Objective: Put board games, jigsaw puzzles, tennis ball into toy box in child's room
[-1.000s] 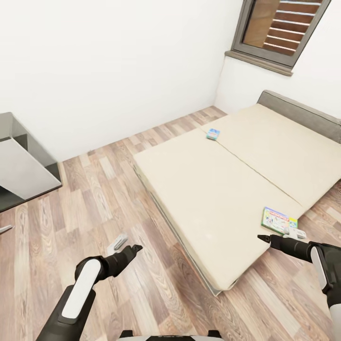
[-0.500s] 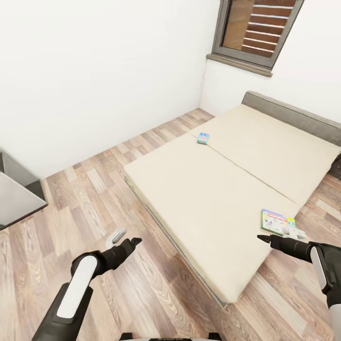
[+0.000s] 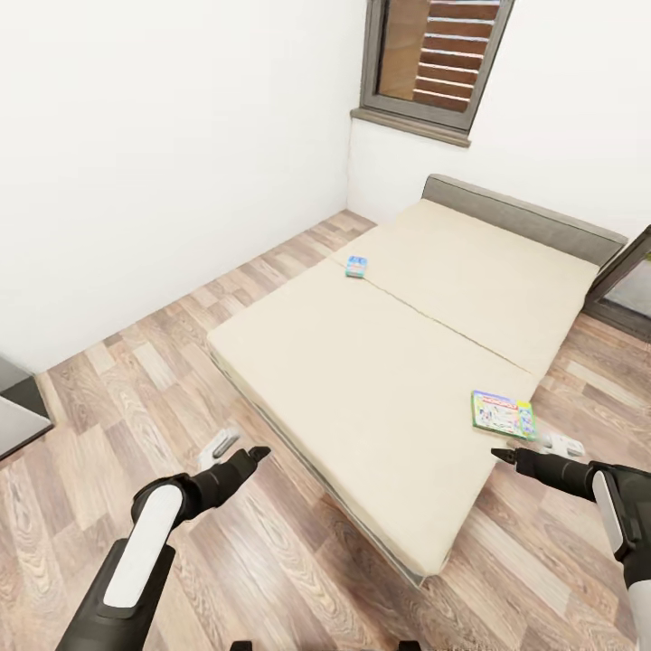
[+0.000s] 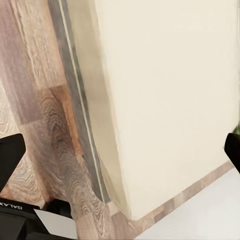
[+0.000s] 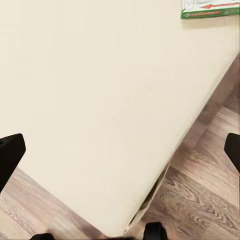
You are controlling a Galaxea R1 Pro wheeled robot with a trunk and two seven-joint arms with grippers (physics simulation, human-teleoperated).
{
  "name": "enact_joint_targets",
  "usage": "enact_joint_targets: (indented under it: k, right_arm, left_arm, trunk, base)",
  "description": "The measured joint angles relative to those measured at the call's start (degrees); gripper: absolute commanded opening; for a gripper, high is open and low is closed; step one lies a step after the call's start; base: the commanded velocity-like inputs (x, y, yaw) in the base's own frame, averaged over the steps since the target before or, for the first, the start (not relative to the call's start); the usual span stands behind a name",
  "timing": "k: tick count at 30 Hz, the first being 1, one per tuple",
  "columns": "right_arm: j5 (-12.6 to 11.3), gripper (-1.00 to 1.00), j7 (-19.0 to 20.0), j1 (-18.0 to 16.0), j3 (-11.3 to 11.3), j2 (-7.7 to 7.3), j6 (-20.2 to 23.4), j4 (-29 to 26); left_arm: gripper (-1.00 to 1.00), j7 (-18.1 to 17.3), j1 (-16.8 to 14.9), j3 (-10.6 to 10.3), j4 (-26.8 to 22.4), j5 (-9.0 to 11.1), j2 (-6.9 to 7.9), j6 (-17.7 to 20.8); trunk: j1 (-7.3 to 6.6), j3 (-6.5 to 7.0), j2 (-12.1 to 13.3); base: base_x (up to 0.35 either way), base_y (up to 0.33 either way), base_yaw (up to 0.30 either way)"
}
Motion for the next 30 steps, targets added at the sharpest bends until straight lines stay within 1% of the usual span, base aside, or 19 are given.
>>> enact_joint_targets:
  k: [6,8,13,16,19,21,24,26,27,28,29,30]
  right_arm:
    - [0.0,1.00,0.0,0.0,0.0,0.00,0.0,0.0]
    - [0.0,1.00,0.0,0.0,0.0,0.00,0.0,0.0]
    - [0.0,1.00,0.0,0.0,0.0,0.00,0.0,0.0]
    - [0.0,1.00,0.0,0.0,0.0,0.00,0.0,0.0]
    - [0.1,1.00,0.0,0.0,0.0,0.00,0.0,0.1]
    - [0.1,1.00,-0.1,0.0,0.0,-0.01,0.1,0.3]
    - [0.1,1.00,-0.3,0.0,0.0,-0.01,0.1,0.8]
    - [0.2,1.00,-1.3,0.0,0.1,-0.04,0.1,2.4]
    - [0.1,1.00,-1.3,0.0,0.1,-0.04,0.1,2.4]
    - [0.2,1.00,-2.1,0.0,0.1,-0.06,0.1,3.5]
    - [0.1,1.00,-2.1,0.0,0.1,-0.07,0.1,3.6]
    - [0.1,1.00,-3.2,-0.1,0.1,-0.12,0.1,4.8]
  left_arm:
    - [1.00,0.0,-1.2,0.0,-0.2,0.0,-0.05,0.0]
    - [1.00,0.0,-2.5,-0.1,-0.2,0.0,-0.08,0.0]
    - [1.00,0.1,-3.6,-0.1,-0.2,0.0,-0.14,0.1]
    - [1.00,0.2,-5.2,-0.1,-0.1,0.1,-0.19,0.6]
    - [1.00,0.2,-5.8,-0.1,0.1,0.1,-0.20,1.0]
    - [1.00,0.3,-7.3,-0.2,0.9,0.1,-0.21,2.4]
    - [1.00,0.4,-8.2,-0.2,1.6,0.0,-0.22,3.3]
    - [1.00,0.5,-10.2,-0.2,4.1,0.0,-0.22,4.8]
    - [1.00,0.5,-10.2,-0.2,4.1,0.0,-0.22,4.9]
    - [1.00,0.5,-11.2,-0.1,5.6,0.0,-0.21,5.4]
    - [1.00,0.5,-11.2,-0.1,5.6,0.0,-0.21,5.4]
    - [1.00,0.5,-12.2,-0.1,7.0,0.0,-0.20,5.9]
  trunk:
    - [0.00,0.32,0.0]
    - [0.00,0.43,0.0]
    - [0.00,0.70,0.0]
    - [0.00,0.86,0.0]
    - [0.00,1.02,0.0]
    - [0.00,1.12,0.0]
    - [0.00,1.26,0.0]
    - [0.01,1.34,0.0]
    - [0.00,1.39,0.0]
    - [0.01,1.42,0.0]
    - [0.00,1.46,0.0]
    - [0.01,1.49,0.0]
  base:
    - [0.009,0.008,-0.247]
    - [0.005,0.004,-0.248]
    - [0.003,0.003,-0.248]
    - [0.002,0.002,-0.249]
    - [0.001,0.001,-0.250]
    - [0.001,0.001,-0.252]
    - [0.001,0.001,-0.254]
    - [0.000,0.000,-0.258]
    - [0.000,0.000,-0.261]
    - [0.000,0.000,-0.261]
    - [0.000,0.000,-0.264]
    - [0.000,0.000,-0.267]
